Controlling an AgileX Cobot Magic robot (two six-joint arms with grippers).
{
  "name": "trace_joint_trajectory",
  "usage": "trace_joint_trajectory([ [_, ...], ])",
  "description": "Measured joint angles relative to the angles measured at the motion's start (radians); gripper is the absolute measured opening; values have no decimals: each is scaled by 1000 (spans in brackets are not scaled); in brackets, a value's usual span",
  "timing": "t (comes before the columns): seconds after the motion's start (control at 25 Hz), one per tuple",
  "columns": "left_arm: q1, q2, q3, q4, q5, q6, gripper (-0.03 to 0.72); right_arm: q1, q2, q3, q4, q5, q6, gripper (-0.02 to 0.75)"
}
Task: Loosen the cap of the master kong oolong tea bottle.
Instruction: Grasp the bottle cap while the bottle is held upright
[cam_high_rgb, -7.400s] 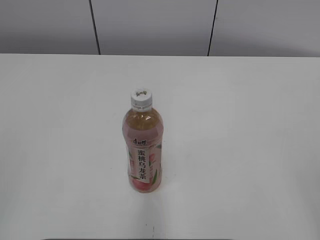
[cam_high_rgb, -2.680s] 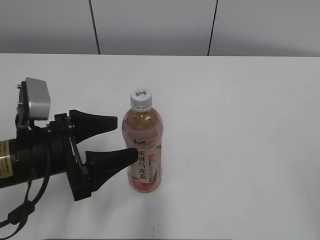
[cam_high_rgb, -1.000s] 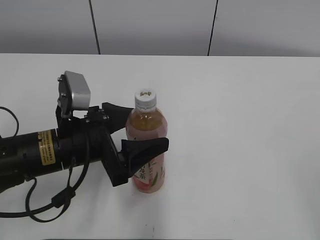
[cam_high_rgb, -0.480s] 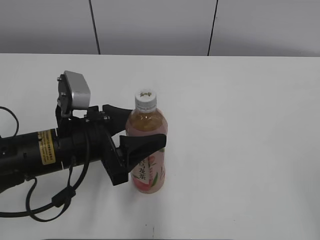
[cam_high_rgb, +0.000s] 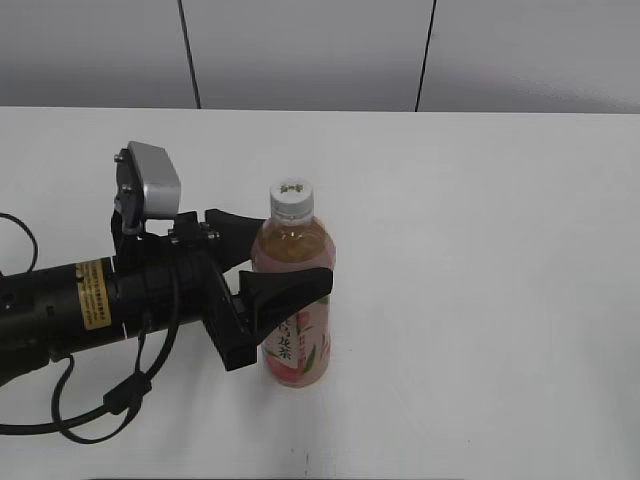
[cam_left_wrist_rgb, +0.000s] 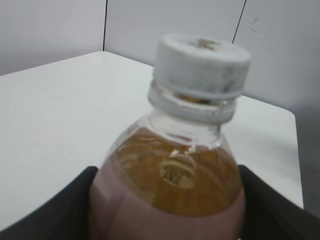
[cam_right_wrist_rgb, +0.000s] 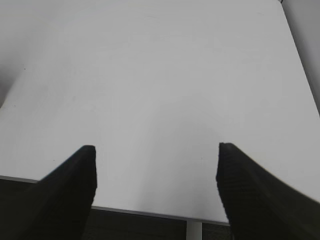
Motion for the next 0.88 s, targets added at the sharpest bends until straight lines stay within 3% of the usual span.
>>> trace_joint_trajectory([
  [0.36,0,0,0,0,0,0,476,0,54,-17,21,-44,1,566],
  [0.68,0,0,0,0,1,0,476,11,472,-97,150,-248,-95,566],
  [0.88,0,0,0,0,0,0,476,56,752,-219,220,-269,-207,566],
])
